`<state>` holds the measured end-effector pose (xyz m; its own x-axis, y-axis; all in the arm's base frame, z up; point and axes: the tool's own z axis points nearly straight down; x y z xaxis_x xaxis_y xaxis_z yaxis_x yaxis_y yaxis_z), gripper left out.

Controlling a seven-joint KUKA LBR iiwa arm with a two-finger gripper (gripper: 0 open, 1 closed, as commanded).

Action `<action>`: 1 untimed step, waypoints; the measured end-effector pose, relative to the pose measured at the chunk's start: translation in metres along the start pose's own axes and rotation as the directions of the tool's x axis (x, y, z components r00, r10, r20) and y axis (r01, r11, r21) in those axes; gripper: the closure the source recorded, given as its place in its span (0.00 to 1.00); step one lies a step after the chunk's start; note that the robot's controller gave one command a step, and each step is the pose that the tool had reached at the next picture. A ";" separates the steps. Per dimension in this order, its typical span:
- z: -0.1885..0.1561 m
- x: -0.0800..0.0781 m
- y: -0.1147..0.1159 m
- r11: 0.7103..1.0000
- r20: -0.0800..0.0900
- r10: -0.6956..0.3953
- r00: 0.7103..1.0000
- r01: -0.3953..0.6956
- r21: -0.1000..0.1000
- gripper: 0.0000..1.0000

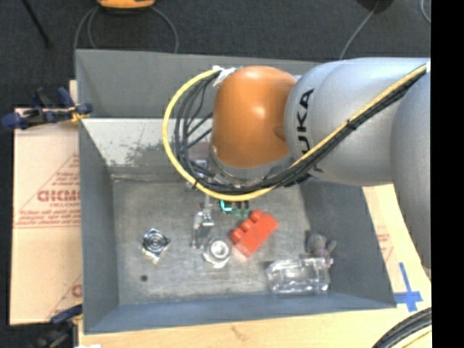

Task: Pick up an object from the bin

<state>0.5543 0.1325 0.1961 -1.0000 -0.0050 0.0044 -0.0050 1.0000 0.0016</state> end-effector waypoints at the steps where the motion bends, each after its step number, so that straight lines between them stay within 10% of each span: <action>1: 0.126 0.041 0.023 0.997 0.016 -0.075 0.997 0.075 -0.002 0.00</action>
Offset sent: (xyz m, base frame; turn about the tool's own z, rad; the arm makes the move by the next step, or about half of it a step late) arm -0.0447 0.0219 -0.1261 -0.0749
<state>0.5122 0.1553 0.0704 -0.9967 -0.0797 -0.0118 -0.0798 0.9968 0.0040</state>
